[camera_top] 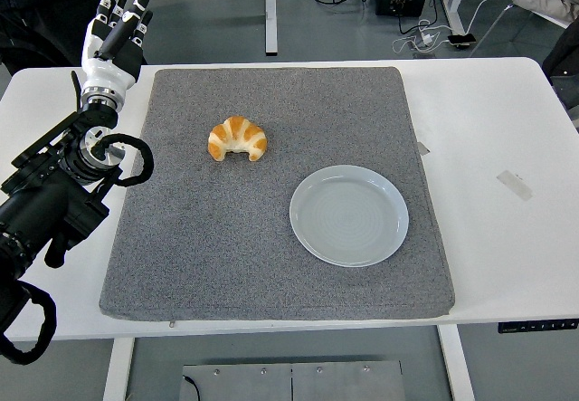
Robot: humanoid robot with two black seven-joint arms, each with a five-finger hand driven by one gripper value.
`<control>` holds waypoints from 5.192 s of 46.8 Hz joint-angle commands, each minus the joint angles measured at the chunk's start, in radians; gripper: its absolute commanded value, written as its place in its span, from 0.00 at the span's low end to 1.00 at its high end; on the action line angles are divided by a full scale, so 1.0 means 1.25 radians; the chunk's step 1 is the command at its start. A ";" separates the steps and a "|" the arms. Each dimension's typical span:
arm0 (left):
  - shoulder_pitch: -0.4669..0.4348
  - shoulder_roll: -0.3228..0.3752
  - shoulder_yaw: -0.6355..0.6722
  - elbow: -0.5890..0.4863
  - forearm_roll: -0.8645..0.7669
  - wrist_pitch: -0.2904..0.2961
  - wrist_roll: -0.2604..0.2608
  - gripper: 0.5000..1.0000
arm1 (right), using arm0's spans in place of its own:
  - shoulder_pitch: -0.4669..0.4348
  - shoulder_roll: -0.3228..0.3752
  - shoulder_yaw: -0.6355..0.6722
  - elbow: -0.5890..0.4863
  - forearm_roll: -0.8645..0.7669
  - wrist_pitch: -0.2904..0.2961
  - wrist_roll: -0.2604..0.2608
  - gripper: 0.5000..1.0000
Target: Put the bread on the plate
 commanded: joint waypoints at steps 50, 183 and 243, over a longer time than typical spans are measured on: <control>-0.013 0.006 0.027 -0.007 0.009 0.043 0.008 0.94 | 0.000 0.000 0.000 0.000 0.000 0.000 0.000 1.00; -0.272 0.137 1.184 -0.340 0.509 0.593 0.074 0.92 | 0.000 0.000 0.000 0.000 0.000 0.000 0.000 1.00; -0.199 0.065 1.142 -0.185 0.522 0.472 0.073 0.55 | 0.000 0.000 0.000 0.000 0.000 0.001 0.000 1.00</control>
